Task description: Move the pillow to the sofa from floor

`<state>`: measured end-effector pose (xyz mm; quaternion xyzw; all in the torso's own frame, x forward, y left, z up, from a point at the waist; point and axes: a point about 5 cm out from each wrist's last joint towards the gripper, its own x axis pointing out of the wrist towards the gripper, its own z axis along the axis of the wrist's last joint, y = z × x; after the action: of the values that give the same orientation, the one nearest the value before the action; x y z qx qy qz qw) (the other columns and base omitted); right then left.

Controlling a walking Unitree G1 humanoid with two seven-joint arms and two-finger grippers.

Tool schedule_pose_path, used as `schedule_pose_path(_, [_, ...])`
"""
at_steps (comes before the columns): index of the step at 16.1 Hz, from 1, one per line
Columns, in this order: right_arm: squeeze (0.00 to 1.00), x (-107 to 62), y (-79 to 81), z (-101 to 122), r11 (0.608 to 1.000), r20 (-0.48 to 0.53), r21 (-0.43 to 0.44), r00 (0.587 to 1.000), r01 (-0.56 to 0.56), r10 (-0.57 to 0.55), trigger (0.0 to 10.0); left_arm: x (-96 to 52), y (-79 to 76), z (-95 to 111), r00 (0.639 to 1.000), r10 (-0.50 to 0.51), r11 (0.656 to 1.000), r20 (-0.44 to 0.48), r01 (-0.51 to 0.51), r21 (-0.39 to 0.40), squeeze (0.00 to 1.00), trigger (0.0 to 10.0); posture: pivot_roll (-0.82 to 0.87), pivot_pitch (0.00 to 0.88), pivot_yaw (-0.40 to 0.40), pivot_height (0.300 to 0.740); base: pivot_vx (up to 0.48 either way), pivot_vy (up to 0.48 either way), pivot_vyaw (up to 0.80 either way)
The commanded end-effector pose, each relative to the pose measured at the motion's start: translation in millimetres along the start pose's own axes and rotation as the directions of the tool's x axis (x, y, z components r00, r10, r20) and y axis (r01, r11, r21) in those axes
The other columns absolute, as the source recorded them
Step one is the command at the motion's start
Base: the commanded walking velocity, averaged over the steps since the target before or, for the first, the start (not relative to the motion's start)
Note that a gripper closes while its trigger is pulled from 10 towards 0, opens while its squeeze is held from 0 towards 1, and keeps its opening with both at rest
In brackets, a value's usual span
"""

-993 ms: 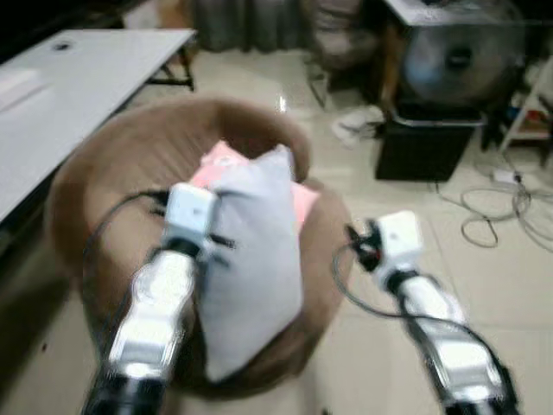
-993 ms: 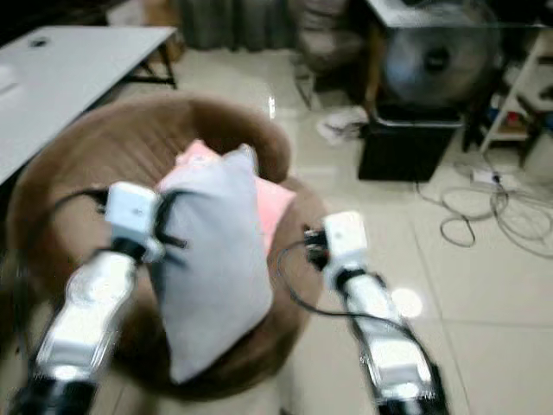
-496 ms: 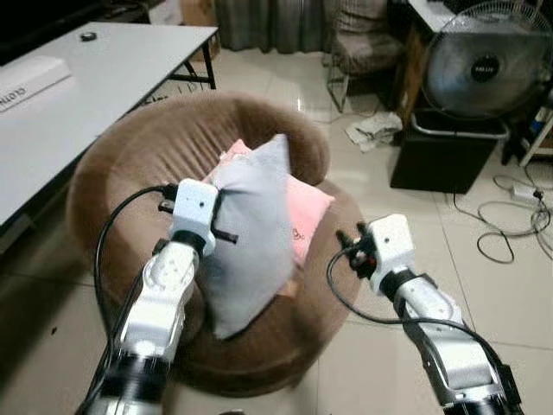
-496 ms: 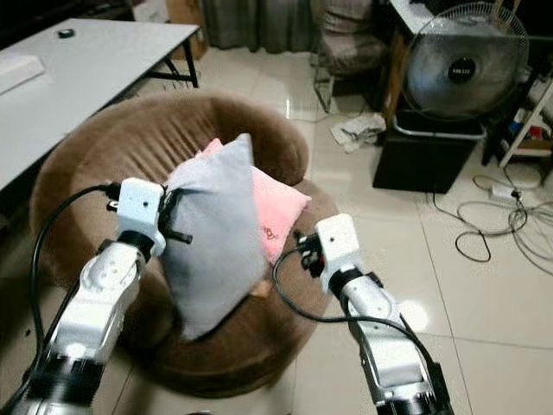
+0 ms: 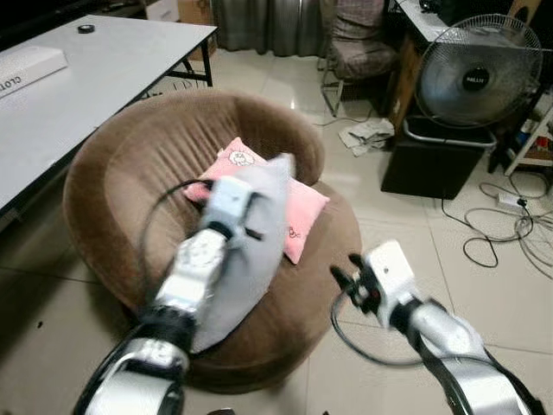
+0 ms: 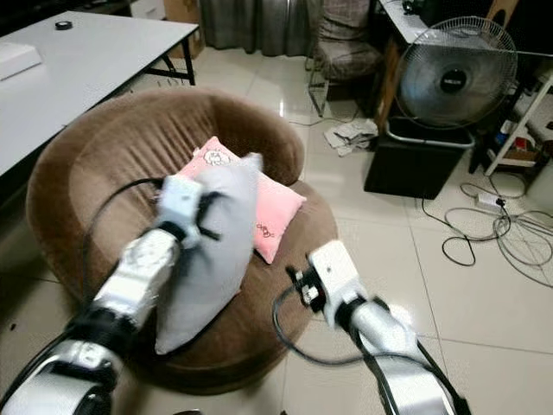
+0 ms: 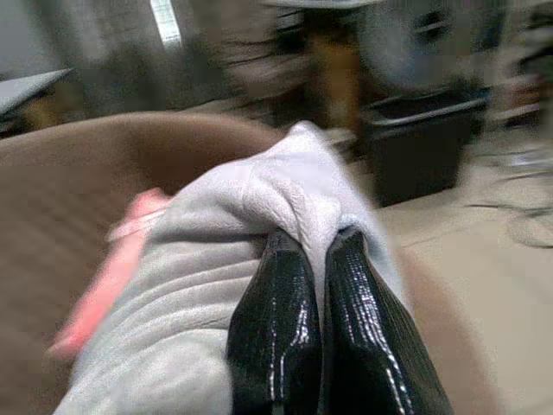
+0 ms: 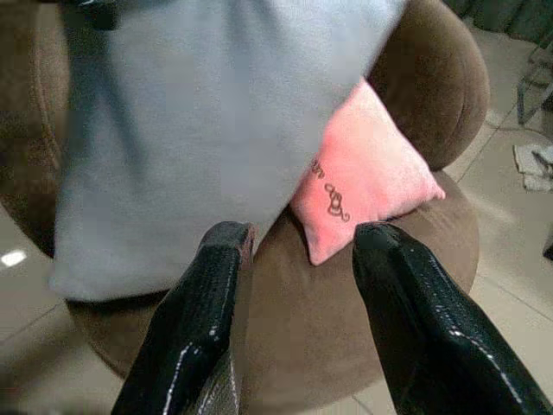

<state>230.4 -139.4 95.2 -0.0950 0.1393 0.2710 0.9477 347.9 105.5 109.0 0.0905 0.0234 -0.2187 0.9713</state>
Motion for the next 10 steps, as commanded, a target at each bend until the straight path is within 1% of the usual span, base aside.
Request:
schedule_pose_path(1, [0.00, -4.1, 2.3, 7.7, 1.000, 0.015, -0.005, 1.000, -0.019, 0.020, 10.0, 8.1, -11.7, 24.3, 0.987, -0.128, 0.992, 0.095, 0.128, 0.001, 0.00, 10.0, -0.08, 0.000, 0.004, 0.740, 0.000, 0.000, 0.00])
schedule_pose_path(2, [0.00, -6.3, 3.0, 8.5, 1.000, 0.015, -0.004, 1.000, -0.022, 0.022, 10.0, 9.2, -17.5, 31.0, 0.973, -0.194, 0.981, 0.126, 0.195, 0.004, 0.00, 10.0, -0.09, 0.000, 0.008, 0.740, 0.000, 0.000, 0.00])
schedule_pose_path(3, [0.00, -10.8, 5.2, 9.3, 1.000, 0.014, 0.000, 1.000, -0.028, 0.028, 10.0, 8.1, -29.8, 40.6, 0.925, -0.347, 0.938, 0.158, 0.345, 0.037, 0.00, 10.0, -0.10, 0.000, 0.019, 0.740, 0.000, 0.000, 0.00])
schedule_pose_path(4, [0.00, -11.8, 5.6, 9.4, 1.000, 0.013, 0.001, 0.999, -0.029, 0.029, 10.0, 7.8, -32.6, 42.0, 0.911, -0.380, 0.925, 0.159, 0.378, 0.044, 0.00, 10.0, -0.10, 0.000, 0.019, 0.740, 0.000, 0.000, 0.00])
schedule_pose_path(5, [0.00, -13.0, 5.7, 9.8, 1.000, 0.012, 0.001, 0.999, -0.030, 0.030, 10.0, 8.1, -36.3, 47.3, 0.890, -0.423, 0.906, 0.168, 0.421, 0.049, 0.00, 10.0, -0.10, 0.000, 0.026, 0.740, 0.000, 0.000, 0.00])
schedule_pose_path(7, [0.00, -13.8, 6.2, 12.2, 0.999, 0.018, 0.000, 0.999, -0.037, 0.037, 10.0, 11.9, -35.5, 56.0, 0.888, -0.427, 0.904, 0.174, 0.424, 0.057, 0.00, 10.0, -0.11, 0.000, 0.035, 0.740, 0.000, 0.000, 0.00])
schedule_pose_path(9, [0.00, -13.5, 6.2, 15.1, 0.999, 0.026, 0.002, 0.999, -0.041, 0.041, 10.0, 16.9, -29.8, 64.1, 0.899, -0.398, 0.917, 0.182, 0.397, 0.043, 0.00, 10.0, -0.11, 0.000, 0.040, 0.740, 0.000, 0.000, 0.00])
schedule_pose_path(10, [0.00, -13.9, 7.2, 16.0, 0.999, 0.031, 0.003, 0.998, -0.048, 0.047, 10.0, 18.6, -25.8, 71.7, 0.902, -0.384, 0.922, 0.199, 0.387, 0.025, 0.00, 10.0, -0.11, 0.000, 0.044, 0.740, 0.000, 0.000, 0.00])
